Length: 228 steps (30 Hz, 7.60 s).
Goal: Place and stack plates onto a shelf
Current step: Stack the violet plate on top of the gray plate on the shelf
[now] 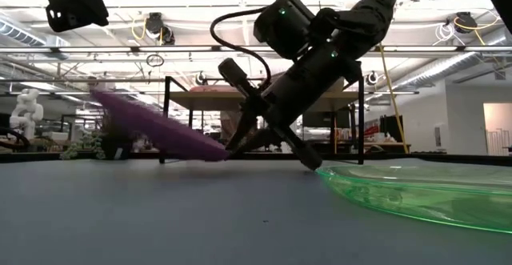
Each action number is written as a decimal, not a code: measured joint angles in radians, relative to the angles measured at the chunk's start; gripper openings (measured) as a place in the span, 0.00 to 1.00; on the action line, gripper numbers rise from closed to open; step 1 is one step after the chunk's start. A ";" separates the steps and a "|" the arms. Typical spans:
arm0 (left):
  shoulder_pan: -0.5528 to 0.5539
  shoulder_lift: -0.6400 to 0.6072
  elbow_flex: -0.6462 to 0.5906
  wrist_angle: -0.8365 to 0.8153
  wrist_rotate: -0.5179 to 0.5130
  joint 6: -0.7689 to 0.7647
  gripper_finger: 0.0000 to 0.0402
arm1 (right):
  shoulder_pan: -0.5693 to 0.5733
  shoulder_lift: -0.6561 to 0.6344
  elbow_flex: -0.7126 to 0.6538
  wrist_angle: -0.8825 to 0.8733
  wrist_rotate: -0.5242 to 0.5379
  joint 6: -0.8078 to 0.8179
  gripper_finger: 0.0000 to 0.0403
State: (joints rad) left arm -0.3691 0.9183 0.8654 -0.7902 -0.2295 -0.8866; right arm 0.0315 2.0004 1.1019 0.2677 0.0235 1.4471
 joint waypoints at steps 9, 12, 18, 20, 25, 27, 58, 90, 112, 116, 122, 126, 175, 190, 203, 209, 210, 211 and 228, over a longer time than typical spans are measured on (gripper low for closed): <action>0.000 0.000 0.000 0.000 0.000 -0.012 0.16 | -0.006 -0.170 0.002 -0.132 -0.026 -0.037 0.00; 0.000 0.000 0.000 0.009 0.000 -0.003 0.16 | -0.006 -0.255 0.002 -0.271 -0.021 -0.035 0.00; 0.000 0.000 0.000 0.047 -0.028 0.042 0.16 | -0.003 -0.433 0.002 -0.548 0.035 -0.019 0.00; 0.000 0.000 0.000 0.055 -0.051 0.055 0.16 | -0.003 -0.497 0.002 -0.629 0.053 -0.016 0.00; 0.000 0.000 0.000 0.057 -0.062 0.066 0.16 | -0.003 -0.649 0.002 -0.811 0.068 0.005 0.00; 0.000 0.000 0.000 0.056 -0.062 0.063 0.16 | -0.003 -0.705 0.002 -0.863 0.086 0.014 0.00; 0.000 0.000 0.000 0.063 -0.078 -0.013 0.16 | -0.190 -1.059 0.007 -0.915 0.103 -0.073 0.00; 0.000 0.000 0.000 0.060 -0.091 -0.005 0.16 | -0.436 -0.712 0.790 -1.536 -0.030 -0.423 0.00; 0.000 0.000 0.000 0.060 -0.140 -0.040 0.16 | -0.785 -0.571 0.807 -1.450 -0.238 -0.790 0.00; 0.000 0.000 0.000 0.060 -0.165 -0.041 0.16 | -0.835 -0.525 0.807 -1.421 -0.288 -0.842 0.01; 0.001 0.000 0.000 0.058 -0.222 -0.040 0.16 | -0.897 -0.459 0.776 -1.412 -0.342 -0.890 0.01; 0.010 0.015 0.000 0.057 -0.227 -0.042 0.16 | -0.929 -0.446 0.709 -1.399 -0.369 -0.884 0.01; 0.022 0.155 0.000 0.209 -0.214 -0.059 0.16 | -0.974 -0.448 0.519 -1.403 -0.285 -0.964 0.01; 0.022 0.155 0.000 0.224 -0.132 -0.065 0.16 | -0.973 -0.448 0.518 -1.349 -0.325 -0.898 0.01; 0.021 0.155 0.000 0.225 -0.128 -0.042 0.16 | -0.879 -0.396 0.518 -1.302 -0.337 -0.829 0.01; 0.020 0.155 0.000 0.226 -0.111 -0.055 0.16 | -0.881 -0.399 0.518 -1.300 -0.332 -0.823 0.01; 0.020 0.155 0.000 0.226 -0.111 -0.055 0.16 | -0.882 -0.402 0.518 -1.308 -0.322 -0.826 0.01; 0.020 0.155 0.000 0.226 -0.111 -0.055 0.16 | -0.882 -0.404 0.518 -1.314 -0.309 -0.828 0.01; 0.021 0.155 0.000 0.226 -0.092 -0.027 0.16 | -0.882 -0.406 0.518 -1.362 -0.255 -0.827 0.07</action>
State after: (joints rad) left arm -0.3481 1.0733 0.8654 -0.5640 -0.3214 -0.9138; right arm -0.8509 1.5948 1.6203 -1.0944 -0.2319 0.6201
